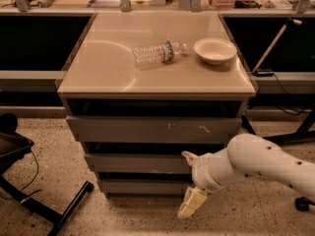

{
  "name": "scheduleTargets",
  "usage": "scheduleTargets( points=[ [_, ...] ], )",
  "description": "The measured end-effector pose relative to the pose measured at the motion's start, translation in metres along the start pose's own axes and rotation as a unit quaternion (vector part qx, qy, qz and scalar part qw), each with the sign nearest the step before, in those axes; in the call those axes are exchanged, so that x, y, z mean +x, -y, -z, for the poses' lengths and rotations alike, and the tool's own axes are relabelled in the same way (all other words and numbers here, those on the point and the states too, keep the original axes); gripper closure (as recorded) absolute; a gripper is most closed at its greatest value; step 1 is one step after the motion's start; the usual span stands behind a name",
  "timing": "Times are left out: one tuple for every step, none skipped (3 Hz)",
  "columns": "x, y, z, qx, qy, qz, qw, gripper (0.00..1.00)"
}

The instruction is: Open middle drawer

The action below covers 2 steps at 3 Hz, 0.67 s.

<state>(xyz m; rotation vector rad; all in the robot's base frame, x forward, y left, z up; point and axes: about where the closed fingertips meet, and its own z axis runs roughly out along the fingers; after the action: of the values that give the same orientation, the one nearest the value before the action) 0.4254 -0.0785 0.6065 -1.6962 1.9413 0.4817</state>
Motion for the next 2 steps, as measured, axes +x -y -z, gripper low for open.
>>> scheduleTargets(
  points=[
    [0.004,0.007,-0.011,0.040,-0.043,0.023,0.9980,0.00],
    [0.008,0.035,0.004,0.127,-0.087,0.049,0.9869,0.00]
  ],
)
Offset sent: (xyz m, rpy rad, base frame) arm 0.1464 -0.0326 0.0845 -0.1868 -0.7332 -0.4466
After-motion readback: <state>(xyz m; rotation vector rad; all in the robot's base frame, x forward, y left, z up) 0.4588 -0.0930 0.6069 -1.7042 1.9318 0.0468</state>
